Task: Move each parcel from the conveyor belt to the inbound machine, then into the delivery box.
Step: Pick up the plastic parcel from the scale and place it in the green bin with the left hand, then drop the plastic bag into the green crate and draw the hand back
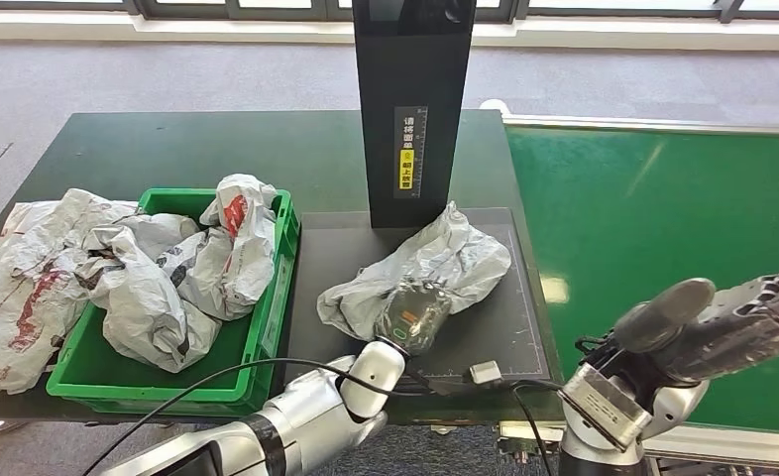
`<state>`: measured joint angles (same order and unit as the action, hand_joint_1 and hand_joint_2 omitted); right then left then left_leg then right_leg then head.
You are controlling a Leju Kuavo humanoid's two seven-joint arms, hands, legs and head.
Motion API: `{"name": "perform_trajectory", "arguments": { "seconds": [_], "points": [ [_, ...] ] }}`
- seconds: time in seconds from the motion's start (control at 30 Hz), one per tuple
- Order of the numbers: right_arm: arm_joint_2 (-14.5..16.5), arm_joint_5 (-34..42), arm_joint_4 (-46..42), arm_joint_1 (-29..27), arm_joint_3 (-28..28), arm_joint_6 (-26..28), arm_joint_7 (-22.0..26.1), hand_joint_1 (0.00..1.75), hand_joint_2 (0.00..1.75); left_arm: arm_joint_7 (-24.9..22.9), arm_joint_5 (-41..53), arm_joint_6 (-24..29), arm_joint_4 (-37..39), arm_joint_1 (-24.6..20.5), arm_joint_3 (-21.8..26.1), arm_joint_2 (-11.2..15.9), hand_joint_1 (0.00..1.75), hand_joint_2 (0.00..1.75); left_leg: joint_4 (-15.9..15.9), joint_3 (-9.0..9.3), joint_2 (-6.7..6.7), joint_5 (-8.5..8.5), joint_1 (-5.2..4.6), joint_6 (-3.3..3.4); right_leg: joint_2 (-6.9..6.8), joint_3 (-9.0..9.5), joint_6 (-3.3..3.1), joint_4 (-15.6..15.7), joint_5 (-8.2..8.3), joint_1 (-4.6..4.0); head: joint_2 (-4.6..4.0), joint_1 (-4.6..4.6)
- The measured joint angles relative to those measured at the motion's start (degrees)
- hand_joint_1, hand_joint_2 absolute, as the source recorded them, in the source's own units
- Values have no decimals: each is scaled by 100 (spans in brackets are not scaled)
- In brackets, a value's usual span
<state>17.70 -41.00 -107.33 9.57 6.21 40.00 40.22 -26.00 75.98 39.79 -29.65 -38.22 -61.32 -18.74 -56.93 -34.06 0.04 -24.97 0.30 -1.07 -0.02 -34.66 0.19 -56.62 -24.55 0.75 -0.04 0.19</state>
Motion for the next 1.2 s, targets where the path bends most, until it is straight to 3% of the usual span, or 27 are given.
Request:
{"name": "perform_trajectory", "arguments": {
  "seconds": [0.1,0.27,0.43,0.7,0.8,0.87,0.97,1.03,1.2],
  "points": [
    [0,13,-2,-1,0,0,0,0,0,-29,1051,38,-626,208,613,119,175,175,1,1,9,-1,0,0,5,-2,0,0,0,0,1,1],
    [-3,63,-5,-1,0,0,0,0,0,-323,1083,43,-2352,491,1267,632,175,175,3,3,14,0,1,-2,12,-3,-1,-1,0,-7,0,0],
    [-10,81,-7,-25,0,0,-2,0,0,154,1084,45,-4119,846,2110,1077,175,175,4,6,17,3,6,-6,14,-3,-3,-2,-1,-11,0,-1],
    [-11,82,-13,-27,-1,0,-2,0,0,361,1086,43,-5216,1112,2700,1303,175,175,4,5,15,2,7,-6,13,-1,-3,-1,-1,-8,0,0],
    [-11,82,-14,-28,-2,0,-2,0,0,1006,1085,43,-5546,1327,3050,1230,175,175,3,5,16,2,7,-5,14,-1,-3,-1,-1,-8,0,-1],
    [-11,81,-19,-30,-2,0,-2,0,0,1813,1044,43,-5802,1522,3486,1044,175,175,3,5,17,2,6,-5,14,-2,-3,-1,-1,-7,0,0],
    [-11,74,-43,-43,-4,0,-5,0,0,3381,680,43,-6138,1759,4482,600,175,175,4,5,19,-1,7,-6,16,-2,-3,-1,-2,-8,1,0],
    [-13,69,-69,-65,-10,0,-12,0,0,4062,269,43,-6348,1857,5233,364,175,175,4,9,28,-5,7,-10,23,-3,-4,-1,-2,-9,0,0],
    [-19,67,-125,-92,-22,1,-21,0,0,4660,-377,41,-6884,1981,6686,96,175,175,6,13,34,-3,9,-18,28,-1,-10,-2,-5,-24,1,0]
  ]
}}
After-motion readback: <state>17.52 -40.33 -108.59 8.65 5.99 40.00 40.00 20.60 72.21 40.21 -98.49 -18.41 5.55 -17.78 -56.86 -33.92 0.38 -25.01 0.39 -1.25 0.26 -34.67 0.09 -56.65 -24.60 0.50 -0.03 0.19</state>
